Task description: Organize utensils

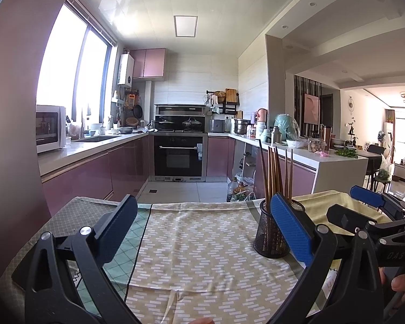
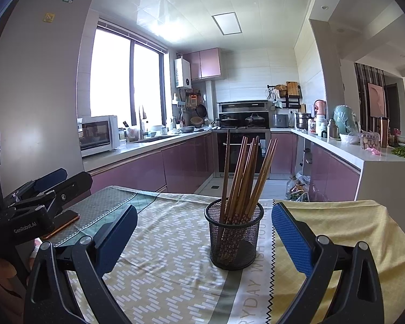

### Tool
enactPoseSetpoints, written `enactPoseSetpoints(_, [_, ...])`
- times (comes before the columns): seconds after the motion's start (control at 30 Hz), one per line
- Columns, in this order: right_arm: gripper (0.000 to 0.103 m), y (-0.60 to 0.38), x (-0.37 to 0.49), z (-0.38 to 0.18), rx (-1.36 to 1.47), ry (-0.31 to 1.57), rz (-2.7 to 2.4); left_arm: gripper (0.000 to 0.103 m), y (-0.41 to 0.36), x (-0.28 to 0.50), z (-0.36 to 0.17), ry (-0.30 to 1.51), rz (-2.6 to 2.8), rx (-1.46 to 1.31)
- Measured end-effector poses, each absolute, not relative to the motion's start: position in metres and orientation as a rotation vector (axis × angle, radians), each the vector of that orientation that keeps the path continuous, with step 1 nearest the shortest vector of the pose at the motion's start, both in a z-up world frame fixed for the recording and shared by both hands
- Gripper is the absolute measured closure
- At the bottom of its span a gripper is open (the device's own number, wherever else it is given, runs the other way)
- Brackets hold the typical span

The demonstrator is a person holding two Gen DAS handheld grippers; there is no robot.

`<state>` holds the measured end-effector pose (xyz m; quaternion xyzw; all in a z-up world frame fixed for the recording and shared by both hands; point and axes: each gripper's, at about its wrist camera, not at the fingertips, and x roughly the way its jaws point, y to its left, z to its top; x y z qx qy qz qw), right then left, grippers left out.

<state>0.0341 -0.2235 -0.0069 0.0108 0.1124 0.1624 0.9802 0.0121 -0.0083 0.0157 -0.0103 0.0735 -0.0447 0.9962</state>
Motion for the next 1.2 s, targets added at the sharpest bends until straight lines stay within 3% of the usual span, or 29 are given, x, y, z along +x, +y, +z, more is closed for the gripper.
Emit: enactPoseSetpoints(1.2, [0.007, -0.2268, 0.0331, -0.0075, 0.03, 0.215, 0.326, 0.006, -0.0093, 0.0111, 0.0139, 0.141, -0.08, -0.029])
